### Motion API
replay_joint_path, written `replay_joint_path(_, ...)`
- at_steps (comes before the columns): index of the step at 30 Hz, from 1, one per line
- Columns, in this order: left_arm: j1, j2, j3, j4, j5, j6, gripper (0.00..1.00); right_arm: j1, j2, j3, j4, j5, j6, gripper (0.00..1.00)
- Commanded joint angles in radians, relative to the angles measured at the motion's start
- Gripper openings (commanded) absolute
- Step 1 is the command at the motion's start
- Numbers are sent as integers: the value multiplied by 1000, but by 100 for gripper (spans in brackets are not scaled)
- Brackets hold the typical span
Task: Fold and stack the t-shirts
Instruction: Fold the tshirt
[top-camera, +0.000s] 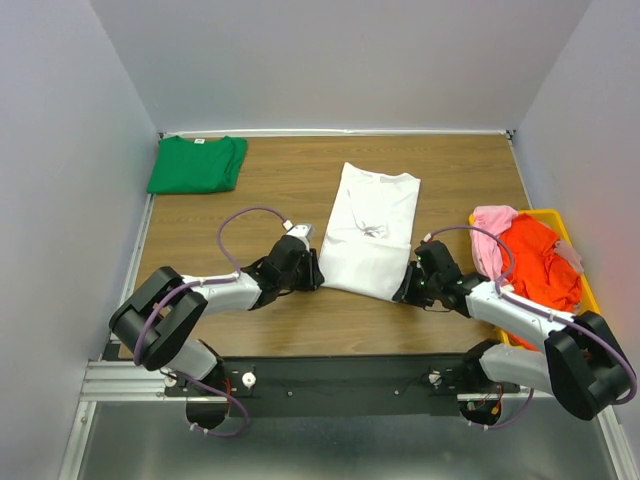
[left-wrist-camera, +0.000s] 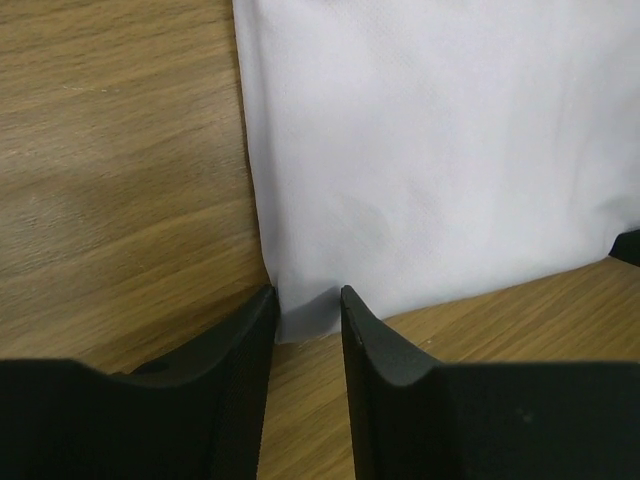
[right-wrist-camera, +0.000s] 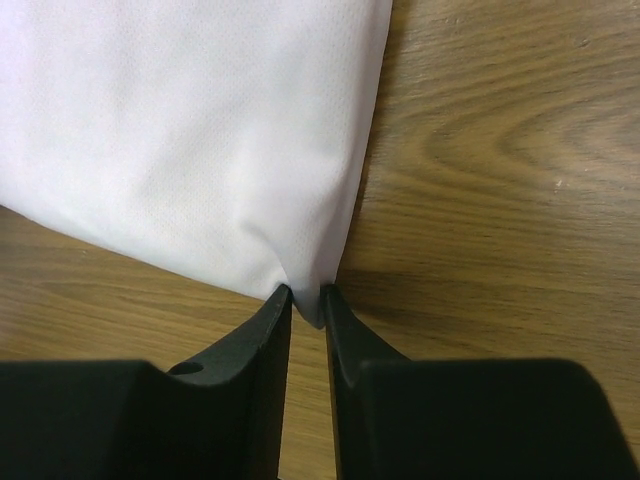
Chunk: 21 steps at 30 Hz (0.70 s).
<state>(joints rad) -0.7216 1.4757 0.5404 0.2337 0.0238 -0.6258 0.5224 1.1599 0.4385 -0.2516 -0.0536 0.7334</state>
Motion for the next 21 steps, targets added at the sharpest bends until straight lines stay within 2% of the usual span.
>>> replay_joint_path(1, -4, 15, -28, -11, 50, -17, 39, 4, 29, -3, -26, 49, -11, 26)
replay_joint_path(5, -6, 20, -43, 4, 60, -26, 30, 5, 29, -3, -26, 49, -12, 22)
replay_joint_path(7, -4, 23, -46, 10, 61, -26, 19, 4, 23, 2, -28, 47, -14, 18)
replay_joint_path(8, -4, 23, -46, 16, 62, -26, 7, 5, 18, 5, -29, 34, -14, 10)
replay_joint_path(9, -4, 20, -45, 15, 61, -26, 1, 5, 15, 8, -32, 26, -17, 6)
replay_joint_path(11, -4, -4, -48, 13, 57, -31, 0, 4, 3, 28, -54, 17, -20, 0)
replay_joint_path(21, -7, -282, -76, -109, 21, -89, 0, 5, -132, 138, -274, 26, -55, 0)
